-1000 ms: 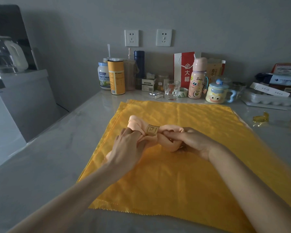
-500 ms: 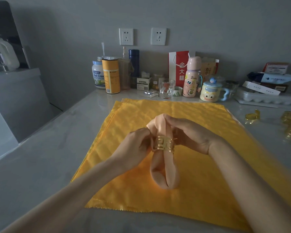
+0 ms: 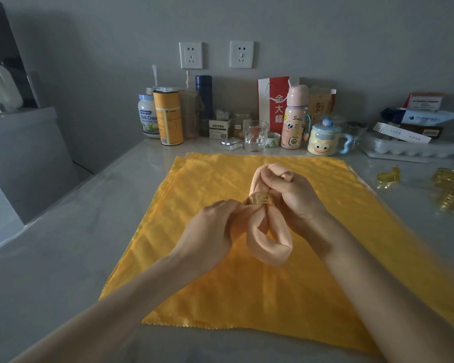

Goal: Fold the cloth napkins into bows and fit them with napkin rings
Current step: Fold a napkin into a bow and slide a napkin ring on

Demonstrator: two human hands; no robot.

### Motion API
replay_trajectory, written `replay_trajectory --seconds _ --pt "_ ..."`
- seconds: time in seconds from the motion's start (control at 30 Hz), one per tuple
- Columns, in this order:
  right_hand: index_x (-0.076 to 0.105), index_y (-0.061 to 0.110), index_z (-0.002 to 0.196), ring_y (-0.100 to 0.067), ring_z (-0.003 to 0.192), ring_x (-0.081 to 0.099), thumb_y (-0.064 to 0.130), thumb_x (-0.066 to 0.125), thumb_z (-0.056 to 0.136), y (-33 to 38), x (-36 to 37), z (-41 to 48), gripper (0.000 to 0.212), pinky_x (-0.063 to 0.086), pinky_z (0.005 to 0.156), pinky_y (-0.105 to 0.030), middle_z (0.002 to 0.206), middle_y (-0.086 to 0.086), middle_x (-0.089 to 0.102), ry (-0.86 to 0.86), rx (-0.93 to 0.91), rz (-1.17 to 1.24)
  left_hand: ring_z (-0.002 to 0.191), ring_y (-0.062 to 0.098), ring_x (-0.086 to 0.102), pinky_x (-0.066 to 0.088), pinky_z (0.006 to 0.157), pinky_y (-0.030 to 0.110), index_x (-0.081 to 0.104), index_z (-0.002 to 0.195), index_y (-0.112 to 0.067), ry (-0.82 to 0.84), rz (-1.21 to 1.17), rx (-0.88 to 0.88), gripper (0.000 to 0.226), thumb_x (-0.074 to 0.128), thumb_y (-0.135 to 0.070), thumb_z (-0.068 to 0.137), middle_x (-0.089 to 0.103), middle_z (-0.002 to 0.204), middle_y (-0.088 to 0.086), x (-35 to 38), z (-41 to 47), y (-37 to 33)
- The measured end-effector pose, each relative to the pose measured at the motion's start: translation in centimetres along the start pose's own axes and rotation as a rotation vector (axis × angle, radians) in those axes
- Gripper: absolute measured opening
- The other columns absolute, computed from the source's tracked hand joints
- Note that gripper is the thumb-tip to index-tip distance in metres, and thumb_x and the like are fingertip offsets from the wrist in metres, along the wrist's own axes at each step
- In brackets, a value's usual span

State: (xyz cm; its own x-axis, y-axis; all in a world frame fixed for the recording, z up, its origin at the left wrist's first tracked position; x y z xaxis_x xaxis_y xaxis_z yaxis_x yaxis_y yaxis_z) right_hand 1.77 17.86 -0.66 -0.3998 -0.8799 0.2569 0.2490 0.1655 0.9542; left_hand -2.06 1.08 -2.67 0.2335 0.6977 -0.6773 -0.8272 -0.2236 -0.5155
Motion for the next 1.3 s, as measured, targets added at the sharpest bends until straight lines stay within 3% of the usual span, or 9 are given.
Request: replay_trajectory --seconds 0.13,0.23,0.5,0.7,0.8,0.93,1.07,1.2,1.3 --pt "0.059 -0.001 0.072 -0.016 0.051 0.054 0.016 0.062 0.087 0.1 0.4 -0.3 0.022 0.042 0.052 -0.024 0.061 -0.010 0.057 0.092 -0.093 -0.132 0.070 0.017 0.057 0.049 0.061 0.041 0.057 0.096 -0.009 0.037 0.058 -0.061 0.007 0.056 -0.012 0.090 0.062 0.085 -0.001 -0.1 -0.6 -0.3" --pt "0.058 -0.003 0.066 -0.014 0.056 0.054 0.022 0.059 0.087 0.5 1.3 -0.9 0.032 0.041 0.054 -0.019 0.065 -0.013 0.058 0.338 -0.150 -0.314 0.059 0.012 0.047 0.041 0.053 0.028 0.049 0.085 -0.007 0.144 -0.088 -0.271 0.009 0.041 -0.006 0.089 0.056 0.073 0.000 -0.7 -0.4 -0.5" --pt "0.060 -0.001 0.067 -0.013 0.066 0.055 0.024 0.054 0.092 0.4 1.8 -1.5 0.036 0.041 0.071 -0.023 0.071 -0.016 0.059 0.508 -0.110 -0.419 0.073 0.006 0.053 0.043 0.067 0.024 0.055 0.089 -0.019 0.523 -0.492 -0.460 0.044 0.068 -0.052 0.061 0.059 0.080 -0.008 -1.6 -0.4 -0.2" --pt "0.061 0.002 0.082 -0.007 0.066 0.057 0.029 0.062 0.088 -0.4 1.8 -1.4 0.028 0.041 0.065 -0.018 0.071 -0.002 0.061 0.388 -0.019 -0.398 0.056 0.000 0.048 0.036 0.051 0.015 0.052 0.084 -0.004 0.373 -0.248 -0.334 0.049 0.067 -0.050 0.074 0.055 0.066 -0.015 -1.5 -0.4 -1.0" --pt "0.057 0.010 0.109 -0.014 0.079 0.066 0.044 0.067 0.072 -0.1 1.5 -1.4 0.051 0.049 0.067 -0.024 0.089 -0.004 0.067 0.253 0.173 -0.320 0.061 0.000 0.056 0.041 0.053 0.017 0.051 0.082 -0.002 0.270 -0.277 -0.305 0.034 0.064 -0.033 0.085 0.066 0.071 -0.017 -1.5 -0.3 -1.0" --pt "0.056 0.000 0.114 -0.022 0.082 0.063 0.060 0.053 0.073 0.6 1.4 -1.7 0.072 0.050 0.069 -0.028 0.095 -0.015 0.065 0.399 0.310 -0.442 0.062 0.007 0.058 0.041 0.054 0.017 0.053 0.079 -0.014 -0.003 -0.287 -0.316 0.016 0.062 -0.023 0.089 0.067 0.079 -0.003 -1.7 -0.1 0.1" --pt "0.062 0.008 0.111 -0.025 0.082 0.067 0.050 0.063 0.070 -0.1 2.0 -2.2 0.059 0.057 0.072 -0.035 0.094 -0.013 0.066 0.400 0.391 -0.383 0.065 0.011 0.058 0.044 0.053 0.025 0.059 0.088 -0.019 -0.203 -0.320 -0.337 0.005 0.060 -0.024 0.090 0.065 0.077 -0.005 -1.6 -0.3 0.4" --pt "0.064 0.001 0.109 -0.019 0.080 0.065 0.034 0.074 0.061 -0.4 1.6 -1.6 0.059 0.057 0.067 -0.033 0.097 -0.011 0.067 0.251 0.374 -0.275 0.058 0.004 0.056 0.045 0.051 0.016 0.058 0.084 -0.020 -0.076 -0.235 -0.428 0.026 0.062 -0.045 0.081 0.062 0.076 -0.006 -1.9 -0.1 0.5" --pt "0.062 0.002 0.114 -0.021 0.086 0.065 0.033 0.074 0.065 0.3 0.4 -1.2 0.059 0.057 0.074 -0.035 0.099 -0.010 0.068 0.308 0.406 -0.294 0.060 0.009 0.060 0.050 0.058 0.019 0.064 0.096 -0.014 0.101 -0.561 -0.630 0.058 0.051 -0.063 0.069 0.064 0.078 0.005 -3.3 0.3 0.5"
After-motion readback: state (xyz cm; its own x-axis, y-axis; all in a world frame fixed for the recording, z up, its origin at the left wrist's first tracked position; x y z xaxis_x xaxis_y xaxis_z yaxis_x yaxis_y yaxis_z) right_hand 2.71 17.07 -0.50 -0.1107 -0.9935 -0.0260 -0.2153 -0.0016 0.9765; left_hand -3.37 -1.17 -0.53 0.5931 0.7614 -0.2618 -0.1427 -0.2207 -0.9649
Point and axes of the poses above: each hand's wrist, its own z-axis towards the middle knuckle, its own x-axis out of the palm, y = z × x, the point moved 1 cm from there along z, towards the middle knuckle
